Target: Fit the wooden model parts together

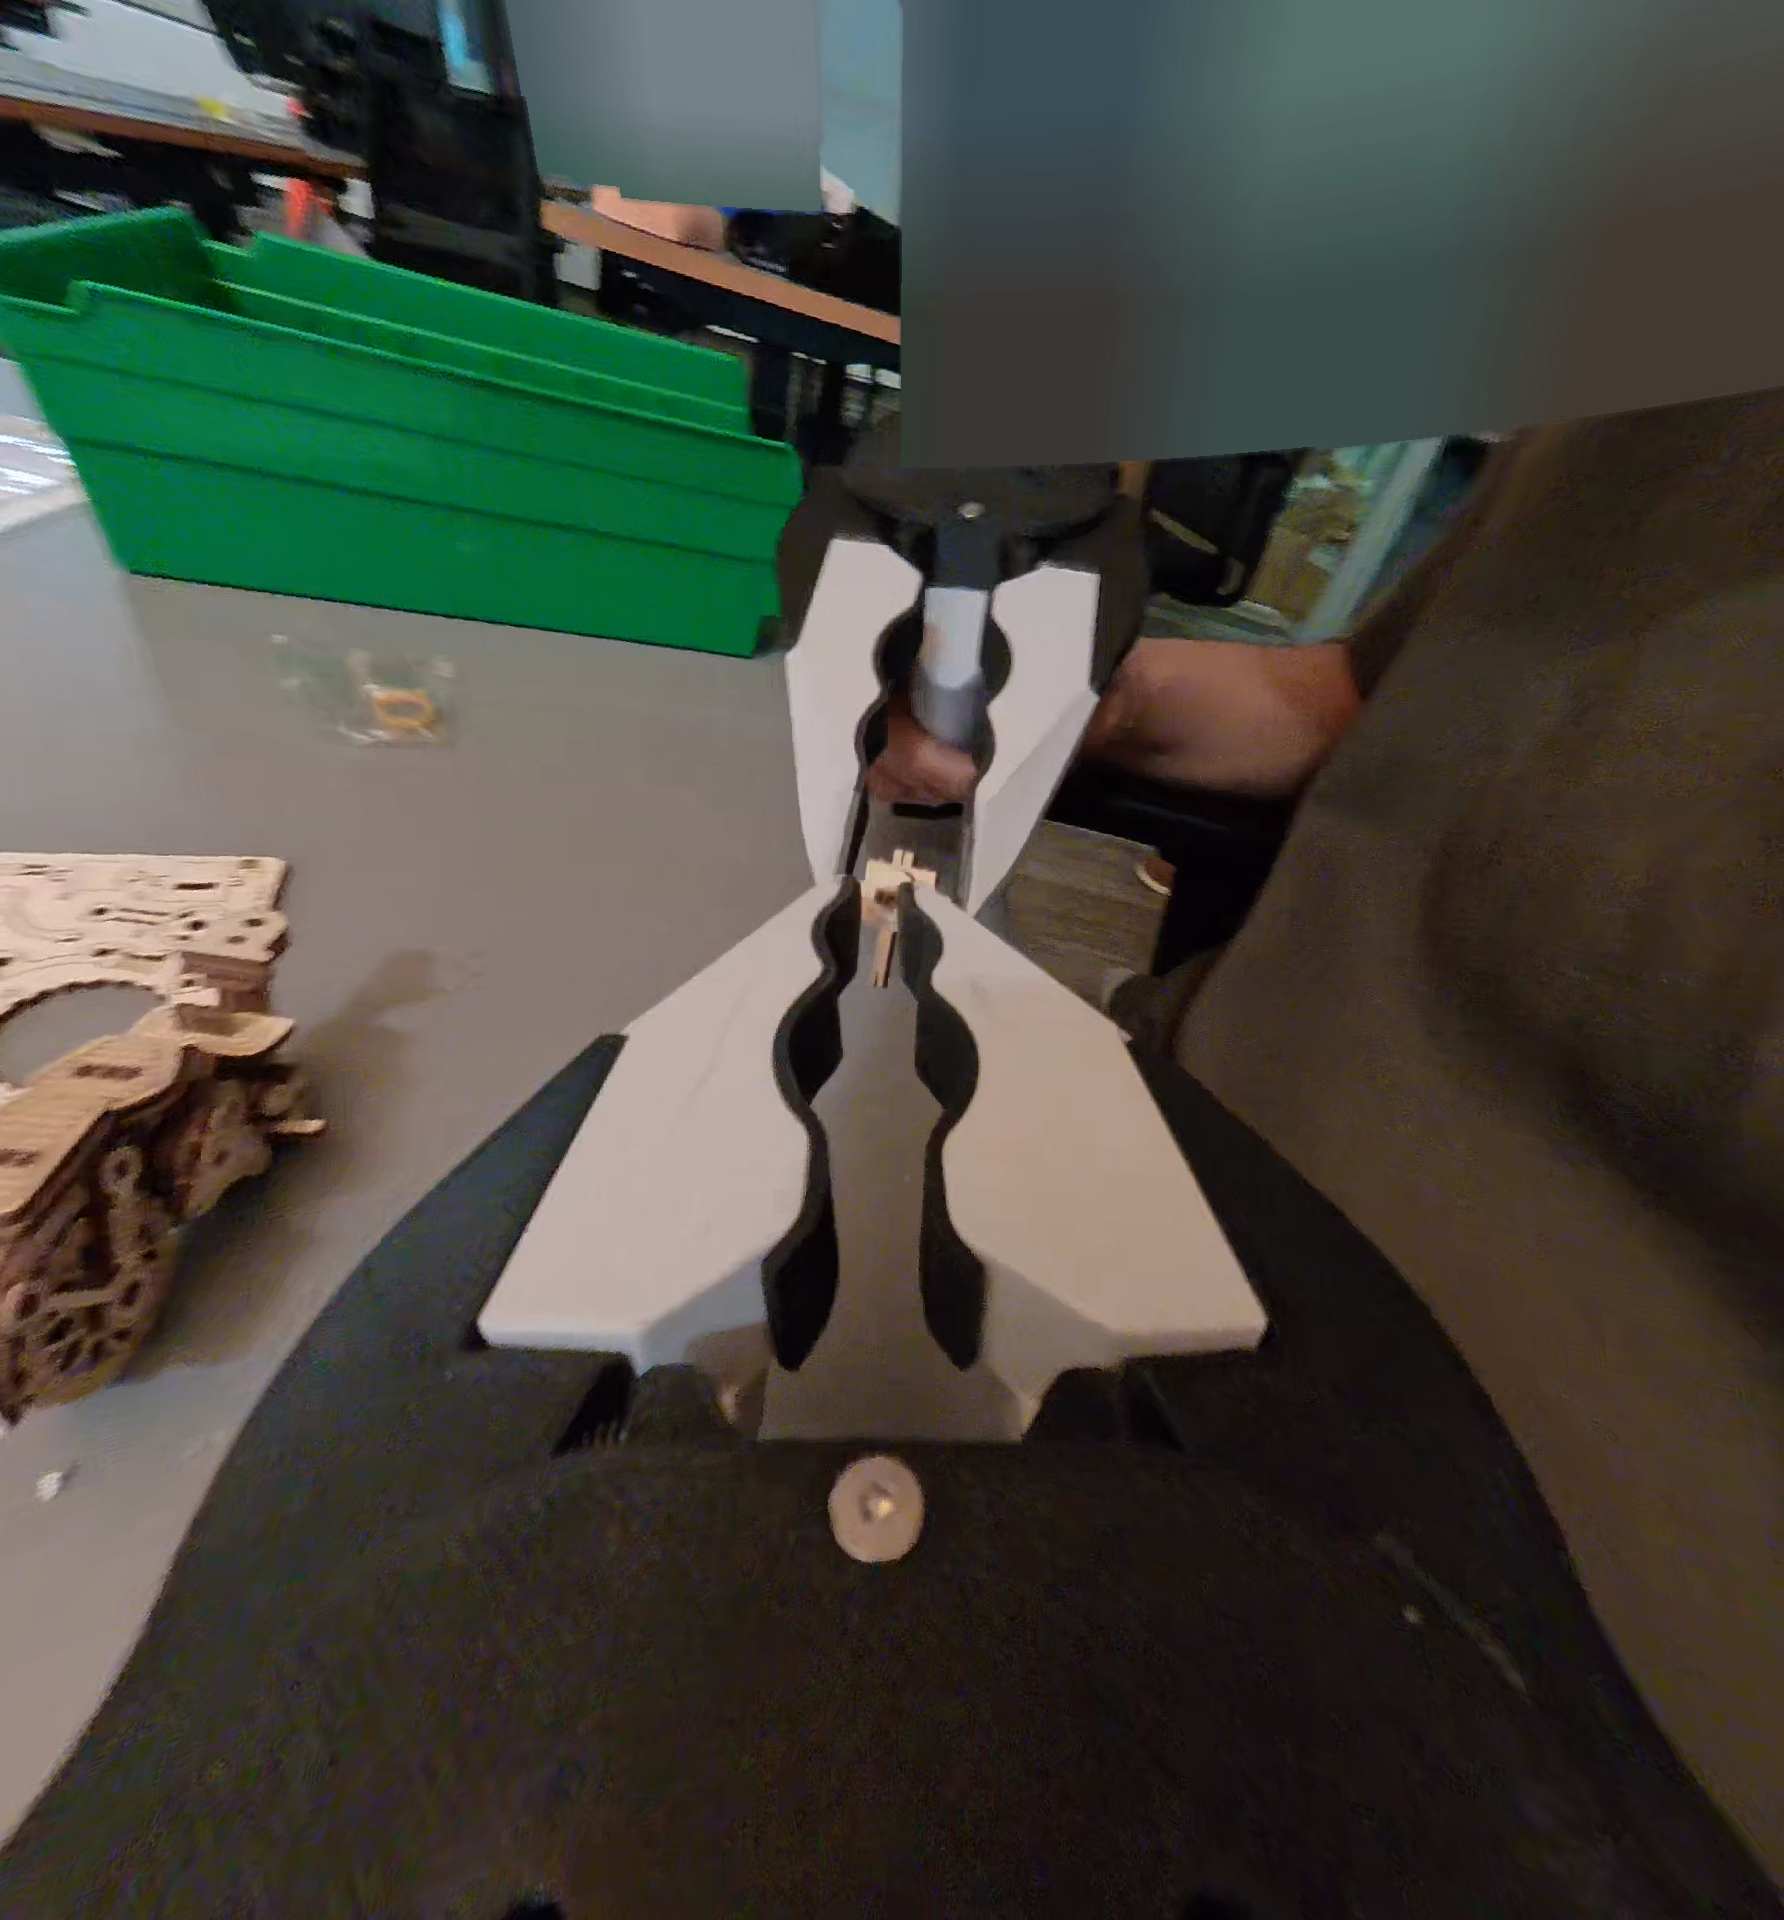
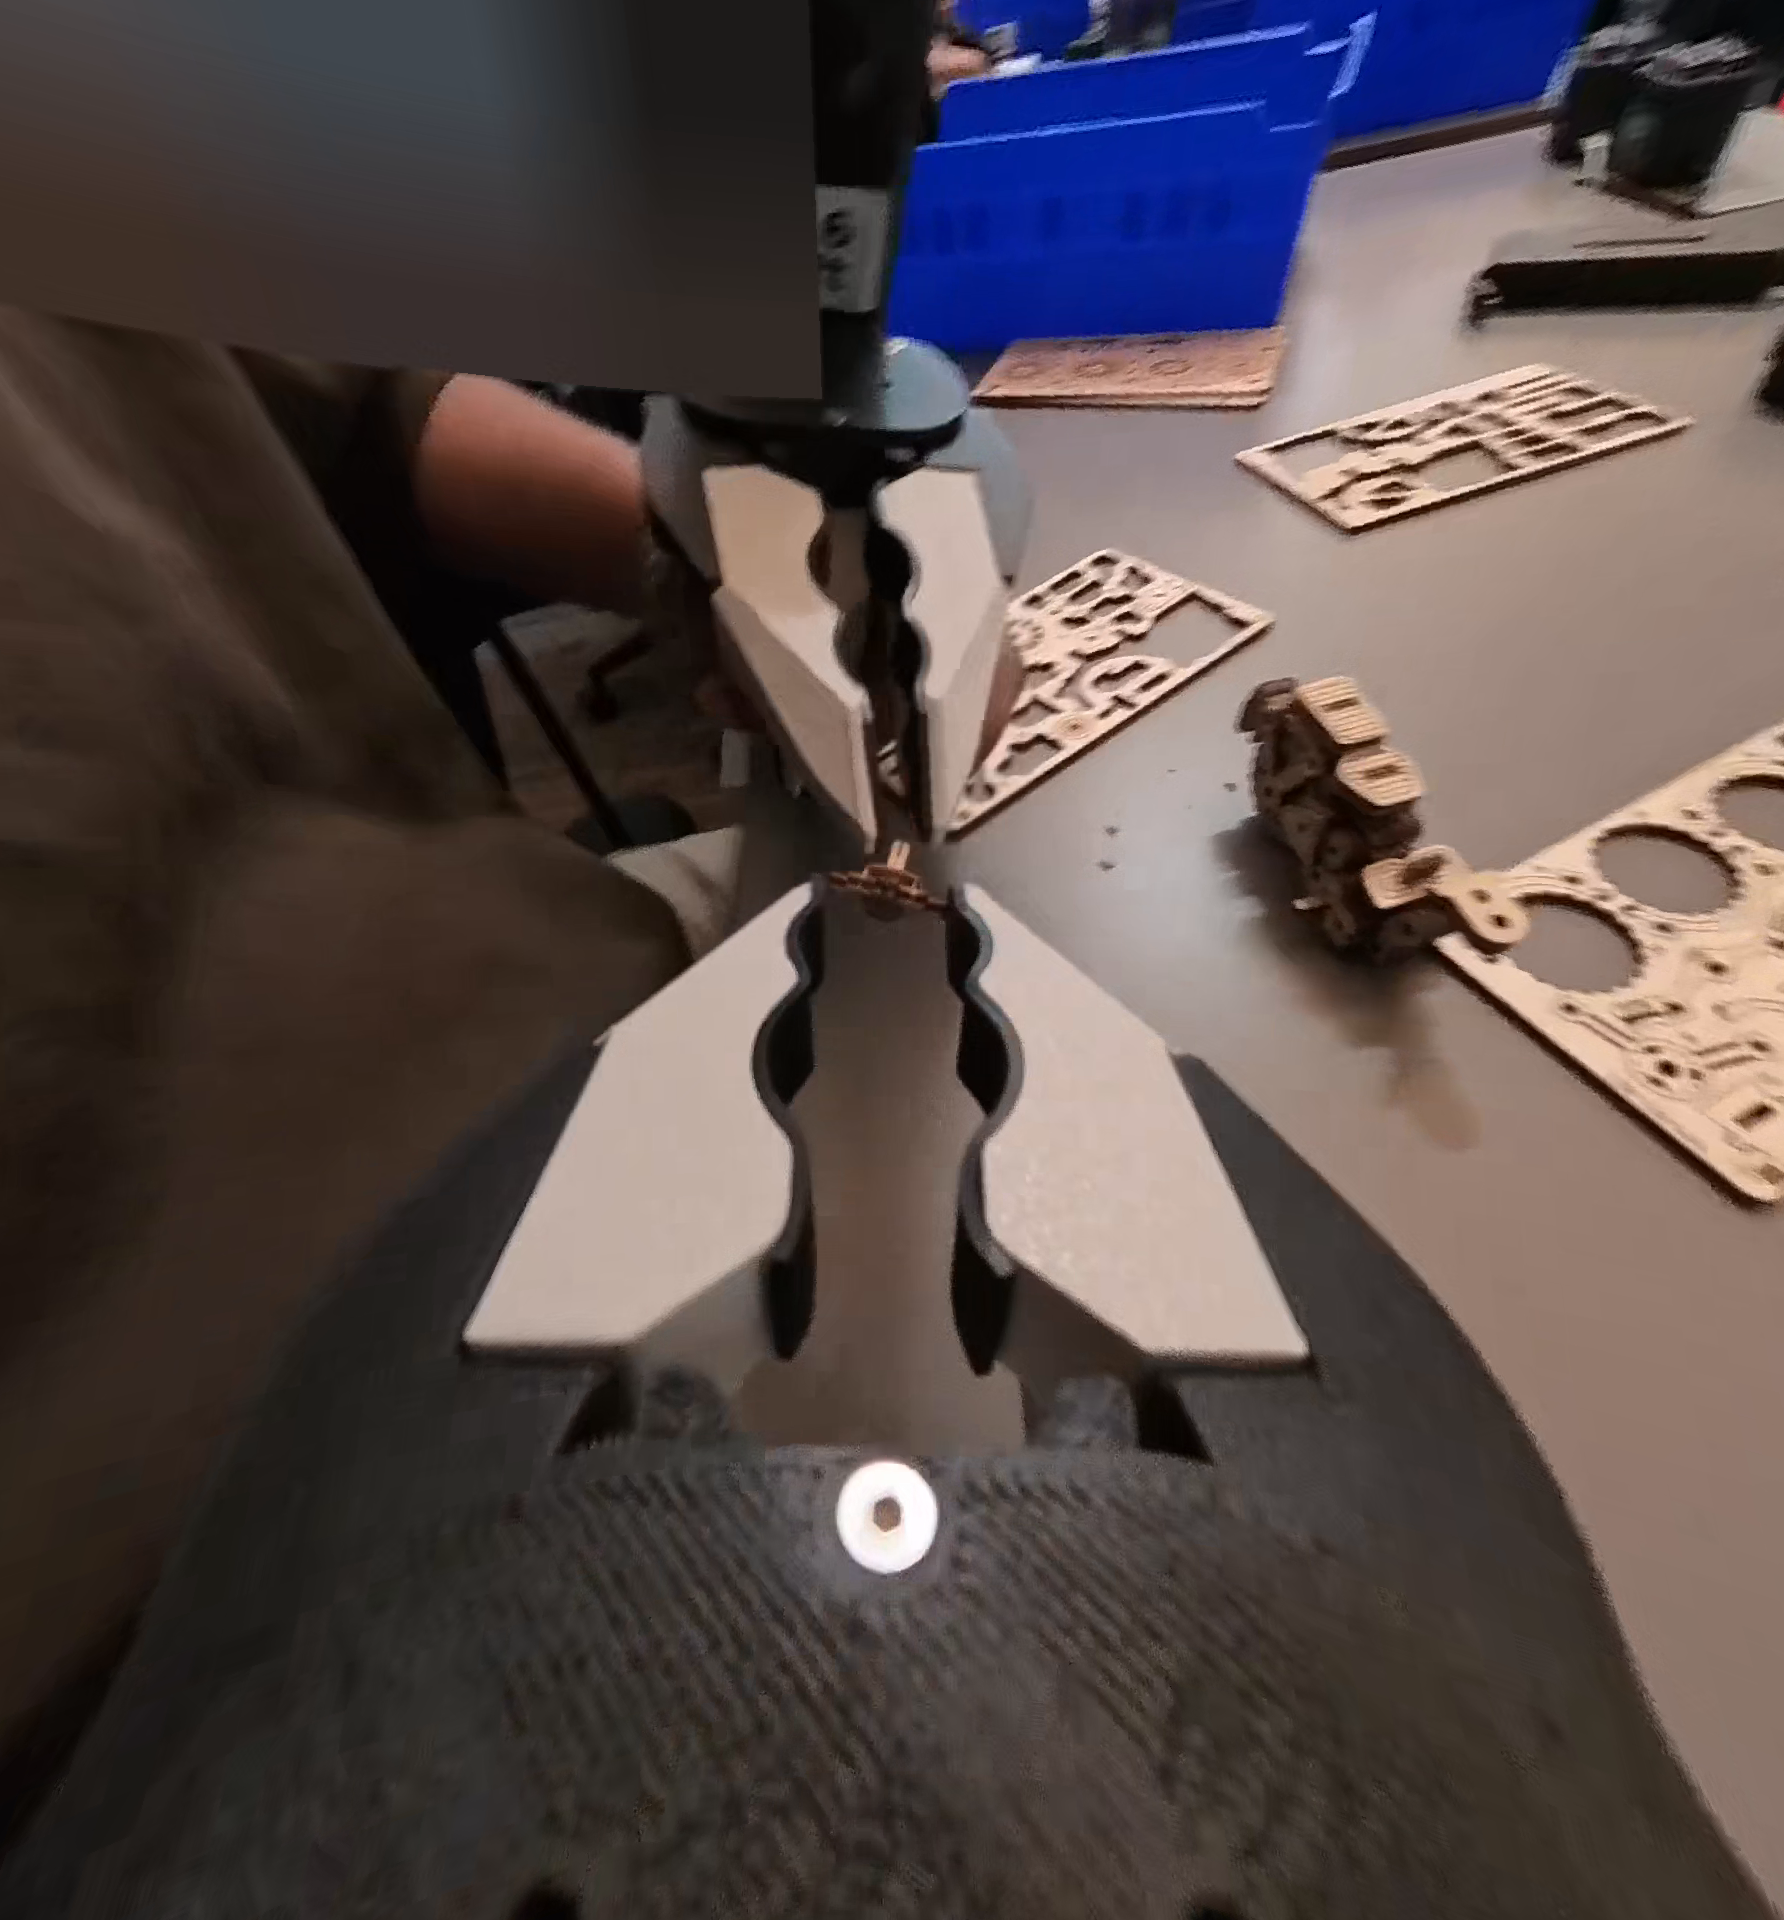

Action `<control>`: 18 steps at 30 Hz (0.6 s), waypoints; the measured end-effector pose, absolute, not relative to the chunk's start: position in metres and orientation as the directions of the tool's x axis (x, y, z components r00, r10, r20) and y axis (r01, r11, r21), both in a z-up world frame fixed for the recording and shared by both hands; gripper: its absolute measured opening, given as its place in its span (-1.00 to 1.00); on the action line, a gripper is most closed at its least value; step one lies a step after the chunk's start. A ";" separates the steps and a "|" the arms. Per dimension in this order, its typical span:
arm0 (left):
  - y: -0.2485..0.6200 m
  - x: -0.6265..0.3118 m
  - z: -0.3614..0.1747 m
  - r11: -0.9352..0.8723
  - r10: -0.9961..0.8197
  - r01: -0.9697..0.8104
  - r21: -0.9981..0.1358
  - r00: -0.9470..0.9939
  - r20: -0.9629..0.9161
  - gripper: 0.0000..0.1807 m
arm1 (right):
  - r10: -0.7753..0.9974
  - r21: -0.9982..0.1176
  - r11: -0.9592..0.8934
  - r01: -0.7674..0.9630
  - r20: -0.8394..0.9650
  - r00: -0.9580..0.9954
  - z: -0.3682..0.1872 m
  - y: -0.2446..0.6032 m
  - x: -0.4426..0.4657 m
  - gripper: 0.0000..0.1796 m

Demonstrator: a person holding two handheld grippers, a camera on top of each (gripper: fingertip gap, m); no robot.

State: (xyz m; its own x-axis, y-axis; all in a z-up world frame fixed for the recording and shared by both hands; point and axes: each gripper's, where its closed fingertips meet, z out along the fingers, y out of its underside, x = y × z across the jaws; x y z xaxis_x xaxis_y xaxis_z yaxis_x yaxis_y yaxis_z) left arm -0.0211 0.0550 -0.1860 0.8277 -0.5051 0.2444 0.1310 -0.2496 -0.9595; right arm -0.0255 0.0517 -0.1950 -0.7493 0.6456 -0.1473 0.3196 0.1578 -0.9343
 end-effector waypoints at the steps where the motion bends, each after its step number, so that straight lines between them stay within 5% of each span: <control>1: 0.053 -0.019 -0.186 -0.258 -0.526 0.135 -0.957 0.811 0.256 -0.96 | 0.613 -0.929 0.182 0.323 -0.150 -0.776 -0.198 0.049 -0.020 -0.77; 18: 0.039 0.005 -0.202 -0.374 -0.625 0.054 -0.926 0.722 0.295 -0.98 | 0.494 -0.907 0.268 0.326 -0.162 -0.854 -0.208 0.032 0.000 -0.78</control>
